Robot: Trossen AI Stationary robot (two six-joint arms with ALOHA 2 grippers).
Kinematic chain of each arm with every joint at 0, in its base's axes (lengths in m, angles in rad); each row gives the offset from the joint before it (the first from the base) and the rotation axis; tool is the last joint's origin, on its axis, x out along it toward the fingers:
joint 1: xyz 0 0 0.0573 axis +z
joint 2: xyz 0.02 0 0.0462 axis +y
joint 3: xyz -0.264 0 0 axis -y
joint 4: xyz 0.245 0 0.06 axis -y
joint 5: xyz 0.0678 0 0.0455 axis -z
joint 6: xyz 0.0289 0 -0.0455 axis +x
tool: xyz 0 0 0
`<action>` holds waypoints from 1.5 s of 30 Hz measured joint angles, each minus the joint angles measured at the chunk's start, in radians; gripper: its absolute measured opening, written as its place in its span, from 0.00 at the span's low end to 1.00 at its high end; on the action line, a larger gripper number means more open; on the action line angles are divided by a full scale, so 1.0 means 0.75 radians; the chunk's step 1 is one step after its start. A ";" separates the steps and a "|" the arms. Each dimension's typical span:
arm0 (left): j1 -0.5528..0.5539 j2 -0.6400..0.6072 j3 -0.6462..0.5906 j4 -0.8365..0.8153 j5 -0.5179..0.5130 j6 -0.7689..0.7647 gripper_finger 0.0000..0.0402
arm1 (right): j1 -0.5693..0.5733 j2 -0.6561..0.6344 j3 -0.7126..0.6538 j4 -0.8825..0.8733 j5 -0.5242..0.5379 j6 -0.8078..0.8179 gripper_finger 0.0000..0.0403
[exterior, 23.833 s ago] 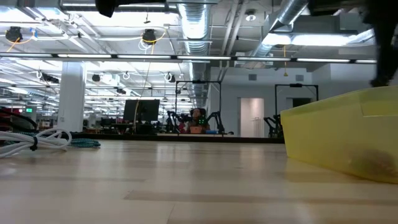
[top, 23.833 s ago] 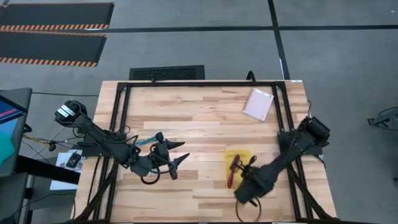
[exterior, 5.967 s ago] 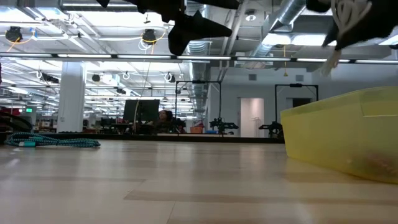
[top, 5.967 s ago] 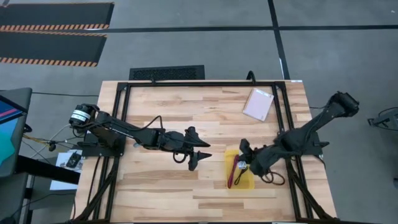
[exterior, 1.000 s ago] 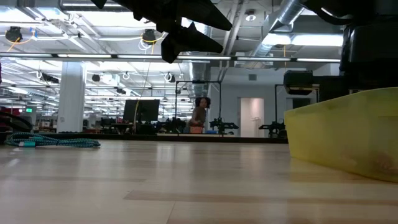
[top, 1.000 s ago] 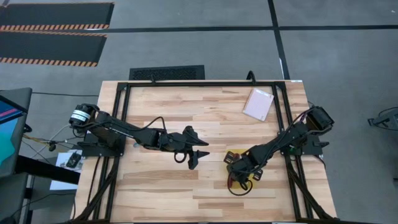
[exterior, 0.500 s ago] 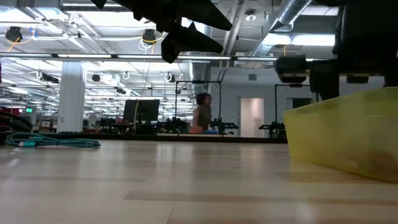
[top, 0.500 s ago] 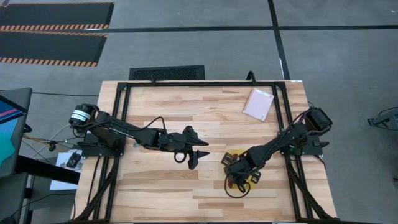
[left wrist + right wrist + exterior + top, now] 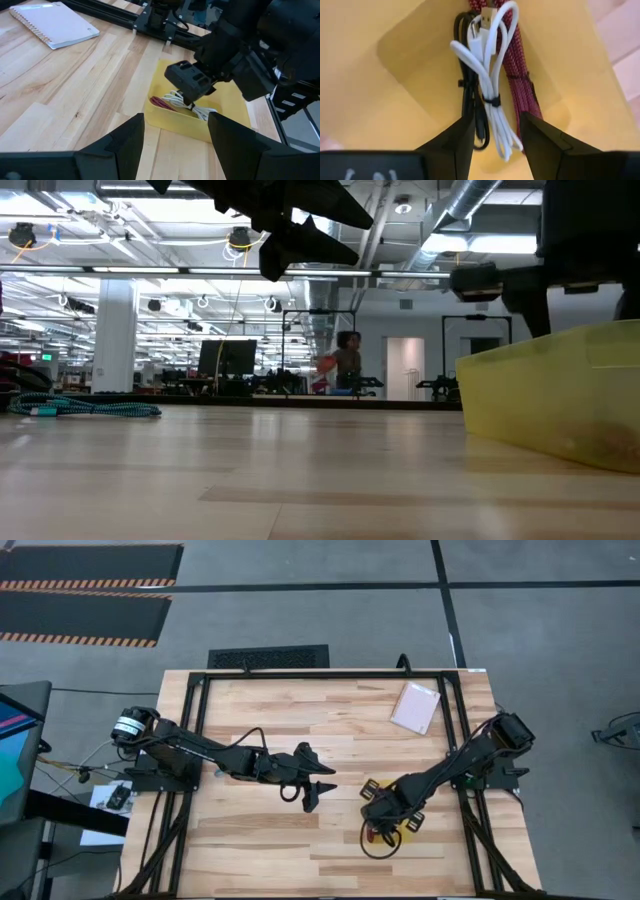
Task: Pick and place USB-C Cables
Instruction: Put the black blue cable charger into the yellow bin
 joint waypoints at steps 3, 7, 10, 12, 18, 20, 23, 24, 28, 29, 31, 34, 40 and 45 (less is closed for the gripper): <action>0.000 0.000 0.000 0.003 0.000 0.000 0.52 | -0.008 -0.001 0.057 -0.071 0.001 0.019 0.43; 0.001 0.000 0.000 0.000 0.000 -0.001 0.52 | -0.045 -0.002 0.168 -0.202 0.000 0.079 0.42; 0.016 -0.010 0.000 -0.059 0.004 -0.007 0.52 | -0.087 -0.003 0.260 -0.321 0.000 0.167 0.41; 0.034 -0.027 0.001 -0.126 0.003 -0.036 0.52 | -0.116 -0.003 0.323 -0.409 -0.005 0.248 0.40; 0.077 -0.098 0.001 -0.346 -0.003 -0.117 0.52 | -0.197 -0.004 0.508 -0.630 -0.101 0.398 0.39; 0.084 -0.120 0.001 -0.392 -0.007 -0.115 0.52 | -0.220 -0.005 0.559 -0.683 -0.101 0.424 0.39; 0.083 -0.150 0.001 -0.469 -0.052 -0.100 0.52 | -0.259 -0.005 0.637 -0.751 -0.103 0.436 0.39; 0.083 -0.155 0.001 -0.485 -0.072 -0.099 0.52 | -0.273 -0.005 0.662 -0.768 -0.103 0.454 0.39; 0.083 -0.174 0.001 -0.540 -0.102 -0.097 0.52 | -0.323 -0.005 0.771 -0.780 -0.103 0.587 0.39; 0.083 -0.174 0.002 -0.545 -0.106 -0.096 0.52 | -0.336 -0.005 0.803 -0.775 -0.103 0.618 0.39; 0.083 -0.173 0.002 -0.566 -0.107 -0.097 0.52 | -0.364 -0.002 0.872 -0.763 -0.104 0.682 0.39; 0.086 -0.173 0.002 -0.567 -0.107 -0.106 0.52 | -0.400 0.002 0.981 -0.757 -0.106 0.763 0.39; 0.113 -0.173 0.002 -0.574 -0.099 -0.106 0.52 | -0.470 0.002 1.202 -0.666 -0.105 0.980 0.39; 0.147 -0.173 0.002 -0.593 -0.098 -0.168 0.52 | -0.513 0.001 1.301 -0.562 -0.067 0.875 0.39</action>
